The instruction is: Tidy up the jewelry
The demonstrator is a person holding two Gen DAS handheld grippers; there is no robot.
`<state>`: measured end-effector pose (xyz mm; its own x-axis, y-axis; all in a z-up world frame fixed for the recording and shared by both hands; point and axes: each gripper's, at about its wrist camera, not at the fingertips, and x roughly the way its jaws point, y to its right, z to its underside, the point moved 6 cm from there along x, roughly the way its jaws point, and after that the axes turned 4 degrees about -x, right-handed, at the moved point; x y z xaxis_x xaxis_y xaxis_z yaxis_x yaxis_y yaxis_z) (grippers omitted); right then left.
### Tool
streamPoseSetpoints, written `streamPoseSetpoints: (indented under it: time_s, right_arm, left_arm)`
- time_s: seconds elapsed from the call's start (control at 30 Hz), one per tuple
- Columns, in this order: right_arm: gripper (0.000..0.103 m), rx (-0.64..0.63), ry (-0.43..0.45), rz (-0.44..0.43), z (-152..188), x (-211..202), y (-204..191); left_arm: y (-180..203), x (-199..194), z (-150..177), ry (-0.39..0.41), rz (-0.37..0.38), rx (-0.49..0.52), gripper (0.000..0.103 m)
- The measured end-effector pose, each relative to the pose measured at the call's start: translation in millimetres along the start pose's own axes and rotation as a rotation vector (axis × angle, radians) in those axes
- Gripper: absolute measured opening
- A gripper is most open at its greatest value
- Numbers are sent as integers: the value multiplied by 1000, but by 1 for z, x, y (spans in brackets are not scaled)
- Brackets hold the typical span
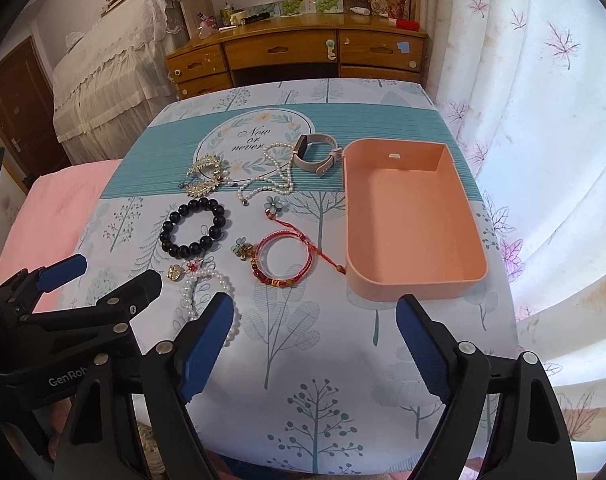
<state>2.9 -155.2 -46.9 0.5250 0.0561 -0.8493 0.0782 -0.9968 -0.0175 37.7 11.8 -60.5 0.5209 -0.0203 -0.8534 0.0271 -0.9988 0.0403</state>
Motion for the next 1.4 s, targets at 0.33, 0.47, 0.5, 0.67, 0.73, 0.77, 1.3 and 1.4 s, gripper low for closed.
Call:
streamPoseSetpoints:
  time_s: [0.33,0.47,0.5,0.67,0.73,0.77,1.3,1.4]
  right_arm:
    - [70,-6,-4,-5,-1,8,-4]
    - [65,-16,-8,-21,-2,12,-8]
    - [63,-19,-9,-25,-2,13,-9]
    - [62,-36,-3,-28,-4,12,-15]
    - [62,-34,-3,-30,-4,11,-15]
    - [62,-34,-4,-30,-4,11,-15]
    - [55,-86,2,-61,-27,14,-26]
    - [55,-86,-8,-81,-33,22,-29]
  left_arm:
    - [-5,7,-5,2,7,-18,98]
    - [-9,11,-6,-11,4,-26,98]
    - [-11,11,-6,-9,3,-29,98]
    - [-14,6,-9,19,18,-33,98]
    - [-13,2,-11,37,30,-22,98]
    - [-12,0,-12,47,32,-12,98]
    - [-20,-21,-31,150,1,78,98]
    - [-24,-17,-33,142,-14,98,98]
